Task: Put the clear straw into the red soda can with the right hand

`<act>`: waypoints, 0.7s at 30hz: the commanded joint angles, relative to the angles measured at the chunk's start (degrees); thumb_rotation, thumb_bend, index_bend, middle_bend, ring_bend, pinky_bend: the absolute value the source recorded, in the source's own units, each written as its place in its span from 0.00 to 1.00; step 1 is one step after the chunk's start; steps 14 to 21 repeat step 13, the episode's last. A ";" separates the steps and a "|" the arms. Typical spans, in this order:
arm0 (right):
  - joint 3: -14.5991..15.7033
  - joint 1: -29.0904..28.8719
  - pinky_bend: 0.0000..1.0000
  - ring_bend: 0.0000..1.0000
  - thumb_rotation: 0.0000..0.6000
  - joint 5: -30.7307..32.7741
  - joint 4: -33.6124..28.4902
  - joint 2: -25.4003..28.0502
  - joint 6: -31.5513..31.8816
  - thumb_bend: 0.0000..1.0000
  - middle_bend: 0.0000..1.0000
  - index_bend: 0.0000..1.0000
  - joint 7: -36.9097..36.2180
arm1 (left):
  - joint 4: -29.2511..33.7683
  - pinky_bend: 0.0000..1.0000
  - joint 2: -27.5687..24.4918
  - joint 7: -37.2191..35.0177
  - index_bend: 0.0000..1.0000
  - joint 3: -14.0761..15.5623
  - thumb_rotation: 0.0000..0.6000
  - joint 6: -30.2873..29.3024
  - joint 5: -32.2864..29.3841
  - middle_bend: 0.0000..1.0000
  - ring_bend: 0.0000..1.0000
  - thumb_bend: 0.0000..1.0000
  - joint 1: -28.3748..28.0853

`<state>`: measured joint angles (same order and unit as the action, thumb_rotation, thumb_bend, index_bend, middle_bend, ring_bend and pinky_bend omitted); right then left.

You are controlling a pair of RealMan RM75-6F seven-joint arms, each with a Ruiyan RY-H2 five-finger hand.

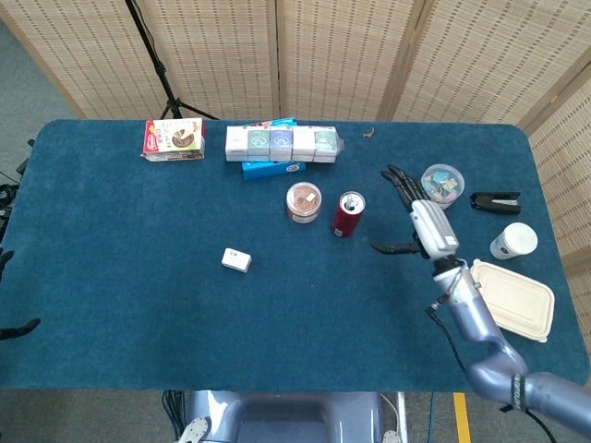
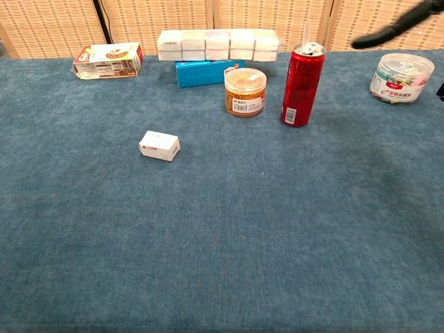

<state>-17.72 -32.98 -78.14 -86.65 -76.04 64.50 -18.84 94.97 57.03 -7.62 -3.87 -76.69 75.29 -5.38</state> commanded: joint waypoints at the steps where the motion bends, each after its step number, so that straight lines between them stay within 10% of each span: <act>1: 6.19 8.08 0.00 0.00 1.00 -3.04 -5.34 6.39 8.86 0.00 0.00 0.00 11.04 | -0.30 0.00 -0.25 -0.86 0.00 0.37 1.00 -0.89 1.00 0.00 0.00 0.02 0.56; 8: 14.06 20.36 0.00 0.00 1.00 -7.56 -4.97 8.52 23.18 0.00 0.00 0.00 21.62 | -0.84 0.00 -0.47 -2.36 0.00 1.65 1.00 -6.36 6.23 0.00 0.00 0.01 2.87; 21: 15.60 23.88 0.00 0.00 1.00 -8.91 -5.07 7.52 27.15 0.00 0.00 0.00 23.88 | -1.53 0.00 0.02 -2.85 0.00 2.32 1.00 -8.63 8.87 0.00 0.00 0.01 3.69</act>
